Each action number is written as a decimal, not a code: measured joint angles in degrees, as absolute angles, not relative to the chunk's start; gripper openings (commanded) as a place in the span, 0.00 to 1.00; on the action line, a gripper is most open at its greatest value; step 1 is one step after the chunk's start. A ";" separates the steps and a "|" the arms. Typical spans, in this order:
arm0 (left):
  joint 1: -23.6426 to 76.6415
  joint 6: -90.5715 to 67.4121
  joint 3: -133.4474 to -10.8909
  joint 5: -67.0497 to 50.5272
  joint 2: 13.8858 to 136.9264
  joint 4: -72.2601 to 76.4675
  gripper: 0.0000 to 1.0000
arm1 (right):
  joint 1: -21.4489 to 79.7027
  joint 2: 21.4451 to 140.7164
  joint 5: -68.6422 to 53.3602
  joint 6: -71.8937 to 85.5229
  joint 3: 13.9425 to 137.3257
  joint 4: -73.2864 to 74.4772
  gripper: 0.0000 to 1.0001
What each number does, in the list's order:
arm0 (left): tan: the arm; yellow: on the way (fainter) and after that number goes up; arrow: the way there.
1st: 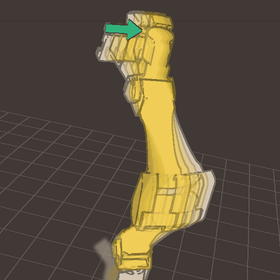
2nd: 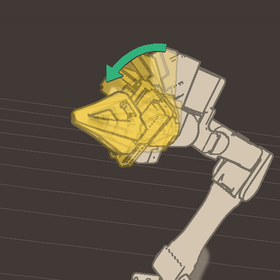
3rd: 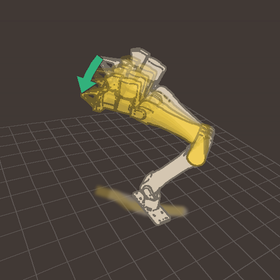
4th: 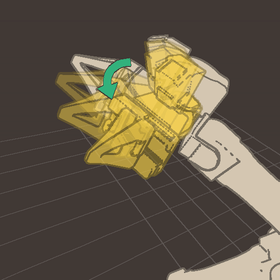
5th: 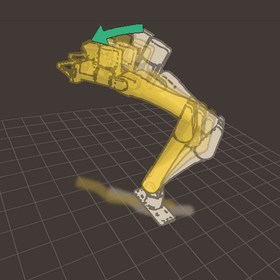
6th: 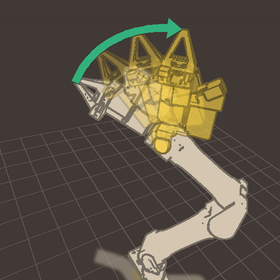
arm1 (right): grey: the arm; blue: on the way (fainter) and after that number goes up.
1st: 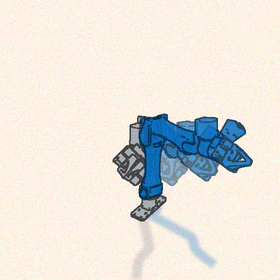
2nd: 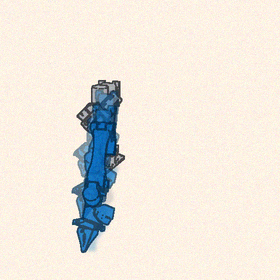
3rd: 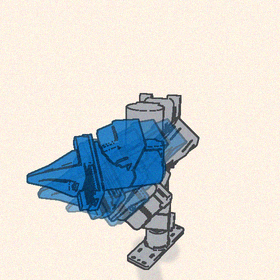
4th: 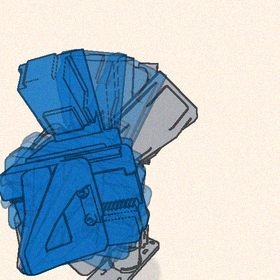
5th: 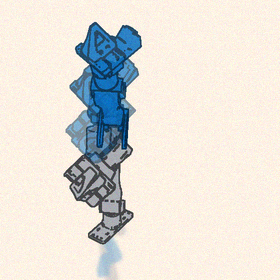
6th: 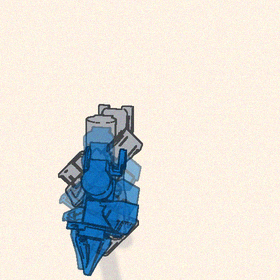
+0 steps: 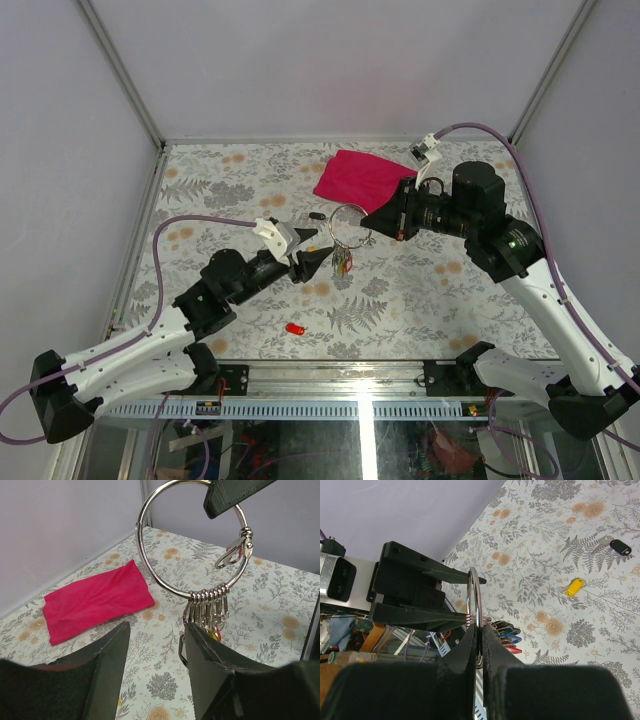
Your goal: Put the keys on the keyring
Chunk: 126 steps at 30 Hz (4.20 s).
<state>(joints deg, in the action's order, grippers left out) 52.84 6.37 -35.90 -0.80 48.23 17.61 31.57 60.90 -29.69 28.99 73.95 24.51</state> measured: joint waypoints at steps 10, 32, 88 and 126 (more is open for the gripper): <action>53.36 6.66 -35.90 -0.73 48.21 17.58 0.54 | 31.57 60.90 -29.69 28.99 73.95 24.51 0.00; 54.02 7.38 -36.32 1.54 49.74 18.46 0.53 | 31.57 60.93 -30.17 29.23 73.73 23.77 0.00; 54.74 17.96 -45.17 -0.21 49.98 2.70 0.11 | 31.94 60.99 -27.99 27.73 72.44 25.08 0.07; 54.72 8.78 -37.89 0.40 47.55 15.00 0.55 | 31.92 61.01 -28.67 18.81 77.54 32.75 0.00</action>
